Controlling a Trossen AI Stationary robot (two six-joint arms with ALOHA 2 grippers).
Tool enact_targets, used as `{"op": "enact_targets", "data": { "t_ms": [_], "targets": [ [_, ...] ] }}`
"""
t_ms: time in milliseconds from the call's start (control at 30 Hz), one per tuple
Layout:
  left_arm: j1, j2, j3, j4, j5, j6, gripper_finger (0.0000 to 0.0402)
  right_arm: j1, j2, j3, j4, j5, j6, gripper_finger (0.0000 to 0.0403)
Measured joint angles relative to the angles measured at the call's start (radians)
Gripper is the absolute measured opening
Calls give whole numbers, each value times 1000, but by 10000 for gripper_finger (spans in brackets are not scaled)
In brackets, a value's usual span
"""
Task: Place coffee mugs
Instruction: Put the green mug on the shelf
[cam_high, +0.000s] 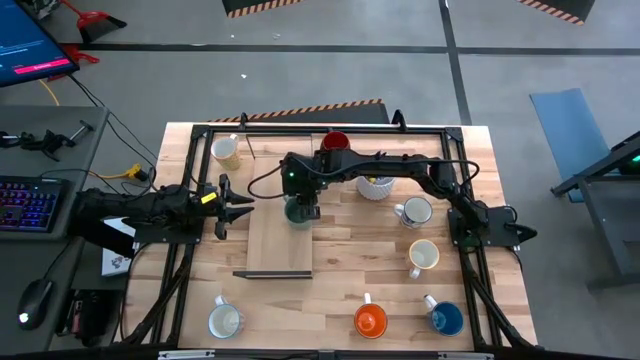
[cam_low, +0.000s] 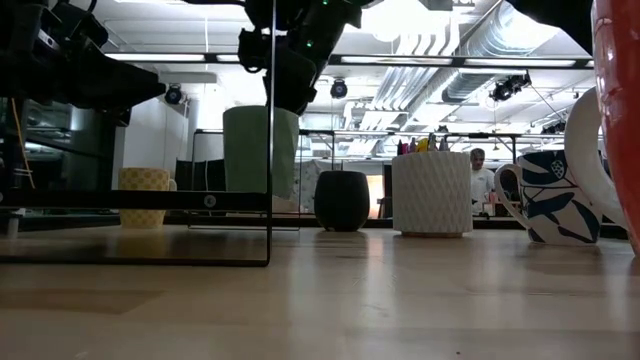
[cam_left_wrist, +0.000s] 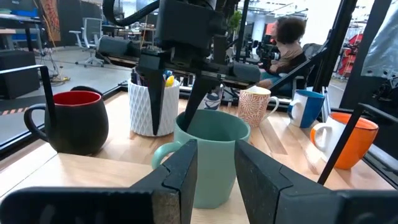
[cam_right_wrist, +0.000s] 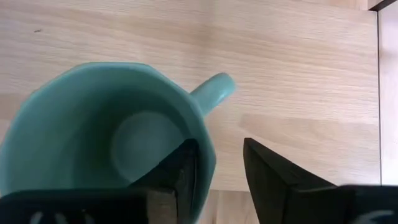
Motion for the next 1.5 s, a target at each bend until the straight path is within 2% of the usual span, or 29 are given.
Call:
{"op": "enact_targets", "data": {
  "t_ms": [100,333,500,633,700,867,1100,1500],
  "targets": [
    [0,0,0,0,0,0,97,0,-2,10,-1,0,0,113],
    [0,0,0,0,0,0,97,3,-3,140,-66,-12,0,113],
    [0,0,0,0,0,0,97,3,-6,245,-152,-90,20,113],
    [0,7,0,1,0,0,97,18,-41,205,-169,-186,31,113],
    [0,12,0,-1,0,0,97,32,-40,203,-212,-202,39,113],
    [0,43,1,4,0,-1,97,84,-19,195,-248,-201,29,113],
    [0,68,1,-2,-1,-7,97,143,-16,134,-190,-186,57,112],
    [0,67,1,1,-1,-9,97,180,-16,31,-134,-130,170,100]
  ]
}}
